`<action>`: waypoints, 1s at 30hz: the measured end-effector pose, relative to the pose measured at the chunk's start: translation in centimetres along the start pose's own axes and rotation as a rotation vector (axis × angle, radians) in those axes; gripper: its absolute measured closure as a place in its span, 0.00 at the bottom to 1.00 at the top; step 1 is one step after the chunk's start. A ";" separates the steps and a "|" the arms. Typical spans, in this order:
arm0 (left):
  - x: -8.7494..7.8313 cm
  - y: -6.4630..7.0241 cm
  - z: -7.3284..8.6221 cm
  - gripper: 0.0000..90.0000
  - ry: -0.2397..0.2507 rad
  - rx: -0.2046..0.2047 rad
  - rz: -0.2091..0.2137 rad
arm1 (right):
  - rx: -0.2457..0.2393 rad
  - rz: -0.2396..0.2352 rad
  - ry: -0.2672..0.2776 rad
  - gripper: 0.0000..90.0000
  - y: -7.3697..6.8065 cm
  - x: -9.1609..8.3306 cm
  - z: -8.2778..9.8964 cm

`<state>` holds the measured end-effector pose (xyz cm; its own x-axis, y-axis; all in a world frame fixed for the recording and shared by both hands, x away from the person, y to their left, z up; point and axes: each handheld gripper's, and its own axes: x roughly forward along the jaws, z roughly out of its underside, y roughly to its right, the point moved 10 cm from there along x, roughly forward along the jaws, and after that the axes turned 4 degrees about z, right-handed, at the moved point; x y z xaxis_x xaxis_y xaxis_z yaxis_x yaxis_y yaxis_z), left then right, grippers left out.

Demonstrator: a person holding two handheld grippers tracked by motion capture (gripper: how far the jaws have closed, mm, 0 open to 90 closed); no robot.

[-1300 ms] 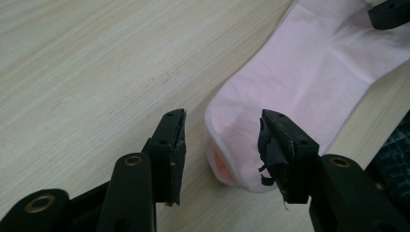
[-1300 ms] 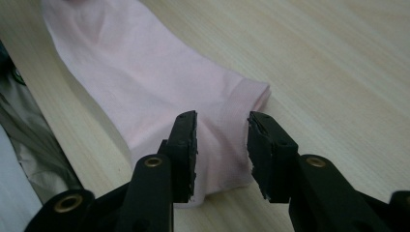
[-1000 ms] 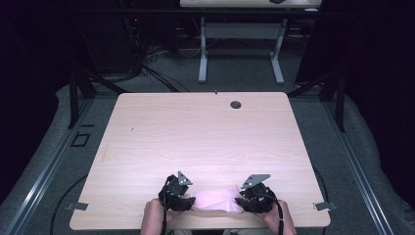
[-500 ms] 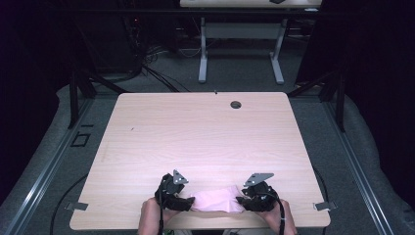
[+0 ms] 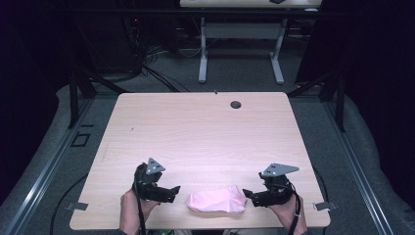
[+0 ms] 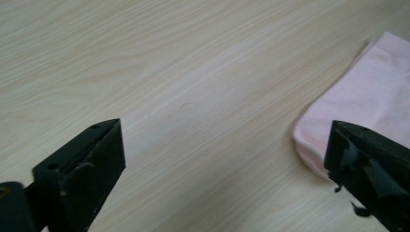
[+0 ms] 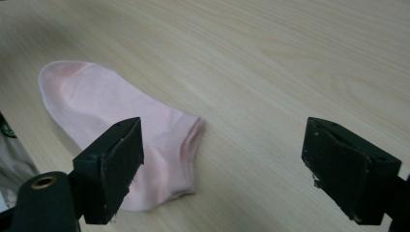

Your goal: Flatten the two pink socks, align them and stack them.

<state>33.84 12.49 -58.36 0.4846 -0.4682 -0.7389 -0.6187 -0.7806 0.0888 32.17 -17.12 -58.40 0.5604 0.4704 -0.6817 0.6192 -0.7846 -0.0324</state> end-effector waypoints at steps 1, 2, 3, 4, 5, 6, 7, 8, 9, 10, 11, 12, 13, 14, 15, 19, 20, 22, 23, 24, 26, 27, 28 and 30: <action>0.0 0.0 0.0 0.00 0.000 0.000 0.000 | 0.010 0.015 0.007 0.14 0.5 -0.3 0.0; -0.2 -0.5 0.2 0.00 0.002 -0.011 -0.009 | 0.014 0.026 0.013 0.12 0.9 -0.6 0.1; -0.6 -1.4 0.7 0.00 0.006 -0.026 -0.029 | 0.018 0.037 0.015 0.10 1.4 -0.8 0.2; -0.7 -1.8 0.9 0.00 0.006 -0.033 -0.034 | 0.028 0.050 0.017 0.07 1.8 -0.9 0.4; -0.8 -2.2 1.3 0.00 0.005 -0.045 -0.037 | 0.031 0.062 0.017 0.06 2.2 -1.0 0.5; -0.8 -2.6 1.6 0.00 0.005 -0.053 -0.045 | 0.038 0.073 0.018 0.04 2.7 -1.2 0.7; -0.9 -3.2 2.1 0.00 0.003 -0.067 -0.056 | 0.046 0.080 0.019 0.03 3.1 -1.3 0.9; -0.9 -3.5 2.4 0.00 0.009 -0.082 -0.062 | 0.060 0.093 0.017 0.01 3.7 -1.4 1.1; -1.0 -3.9 2.6 0.00 0.006 -0.084 -0.066 | 0.074 0.105 0.019 0.00 4.2 -1.5 1.3; -1.0 -4.3 3.0 0.00 0.006 -0.094 -0.074 | 0.077 0.113 0.015 0.00 4.6 -1.6 1.5; -0.9 -4.8 3.3 0.00 0.007 -0.102 -0.083 | 0.087 0.124 0.017 0.00 5.1 -1.7 1.7; -0.9 -4.8 3.3 0.00 0.007 -0.102 -0.083 | 0.087 0.124 0.017 0.00 5.1 -1.7 1.7; -0.8 -5.3 3.7 0.00 0.007 -0.111 -0.091 | 0.095 0.133 0.012 0.00 5.7 -1.8 2.0; -0.6 -6.1 4.2 0.00 0.007 -0.123 -0.102 | 0.118 0.160 0.024 0.00 6.8 -1.8 2.3; -0.4 -6.7 4.7 0.00 0.000 -0.138 -0.113 | 0.122 0.166 0.017 0.00 7.2 -1.7 2.6; 0.4 -8.8 6.1 0.00 0.000 -0.179 -0.143 | 0.161 0.203 -0.015 0.00 9.7 -1.1 4.1; 0.6 -9.5 6.6 0.00 -0.001 -0.187 -0.155 | 0.174 0.215 -0.013 0.00 10.3 -0.7 4.5; 1.1 -10.4 7.4 0.00 -0.002 -0.218 -0.159 | 0.191 0.237 -0.032 0.00 11.5 -0.1 5.5; 1.2 -10.8 7.5 0.00 0.000 -0.219 -0.170 | 0.194 0.245 -0.054 0.00 12.1 0.3 6.1; 1.3 -11.1 7.7 0.00 -0.001 -0.228 -0.176 | 0.200 0.251 -0.060 0.00 12.4 0.5 6.4; 1.5 -11.5 7.9 0.00 0.004 -0.237 -0.177 | 0.212 0.260 -0.069 0.00 13.0 1.0 6.9; 1.6 -11.7 8.0 0.00 0.011 -0.238 -0.185 | 0.218 0.260 -0.062 0.00 13.1 1.1 7.0; 1.6 -11.7 8.0 0.00 0.014 -0.242 -0.183 | 0.216 0.264 -0.065 0.00 13.4 1.2 7.2; 1.7 -11.8 8.0 0.00 0.020 -0.234 -0.192 | 0.224 0.269 -0.059 0.00 13.5 1.3 7.2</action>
<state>36.99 24.25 -66.03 0.5923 -0.3093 -0.7440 -0.3565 -0.9287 0.1023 37.28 -29.97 -65.00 0.6501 0.2159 -0.7285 0.3140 -0.9494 -0.0012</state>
